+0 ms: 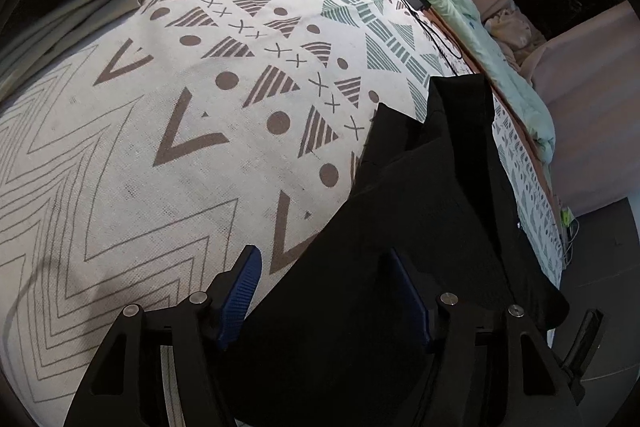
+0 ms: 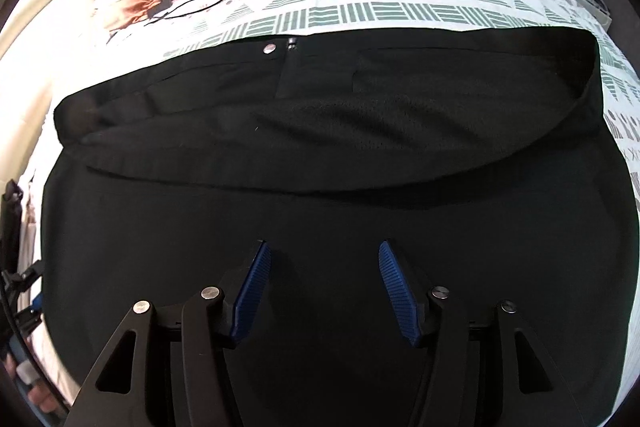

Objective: Fold large clothes

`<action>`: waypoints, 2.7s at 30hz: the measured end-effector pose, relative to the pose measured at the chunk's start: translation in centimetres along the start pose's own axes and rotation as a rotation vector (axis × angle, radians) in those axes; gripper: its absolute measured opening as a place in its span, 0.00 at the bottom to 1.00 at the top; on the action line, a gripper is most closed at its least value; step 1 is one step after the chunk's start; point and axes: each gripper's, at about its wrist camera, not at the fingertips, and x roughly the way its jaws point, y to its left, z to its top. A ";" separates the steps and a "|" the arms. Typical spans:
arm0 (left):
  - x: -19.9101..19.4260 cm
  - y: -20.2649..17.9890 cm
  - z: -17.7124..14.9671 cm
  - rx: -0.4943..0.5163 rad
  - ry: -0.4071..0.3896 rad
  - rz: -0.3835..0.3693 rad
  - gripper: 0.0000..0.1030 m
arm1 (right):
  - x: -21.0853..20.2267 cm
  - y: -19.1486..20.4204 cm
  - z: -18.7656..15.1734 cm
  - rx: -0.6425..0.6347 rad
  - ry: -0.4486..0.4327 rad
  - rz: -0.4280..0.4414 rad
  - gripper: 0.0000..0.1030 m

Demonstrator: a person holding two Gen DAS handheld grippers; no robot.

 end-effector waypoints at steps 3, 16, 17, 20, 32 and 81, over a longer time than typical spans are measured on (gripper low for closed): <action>0.4 -0.7 0.4 0.012 -0.004 0.003 0.64 | 0.9 0.4 0.7 -0.001 -0.009 -0.026 0.56; 1.4 -1.0 2.3 -0.006 -0.015 0.008 0.64 | 3.1 0.3 6.3 0.012 -0.073 0.005 0.53; 1.3 -0.9 2.3 -0.010 -0.016 0.007 0.64 | 3.3 0.2 6.7 0.016 -0.076 0.005 0.53; 1.0 -0.6 2.4 -0.024 -0.027 0.013 0.64 | 3.9 -0.2 8.3 0.044 -0.082 0.004 0.52; -0.2 0.4 2.5 -0.060 -0.070 0.023 0.64 | 2.6 -0.4 9.9 0.077 -0.150 0.036 0.51; -2.6 4.3 -5.6 -0.226 0.080 -0.150 0.47 | -7.6 2.0 -9.2 -0.008 -0.102 0.370 0.43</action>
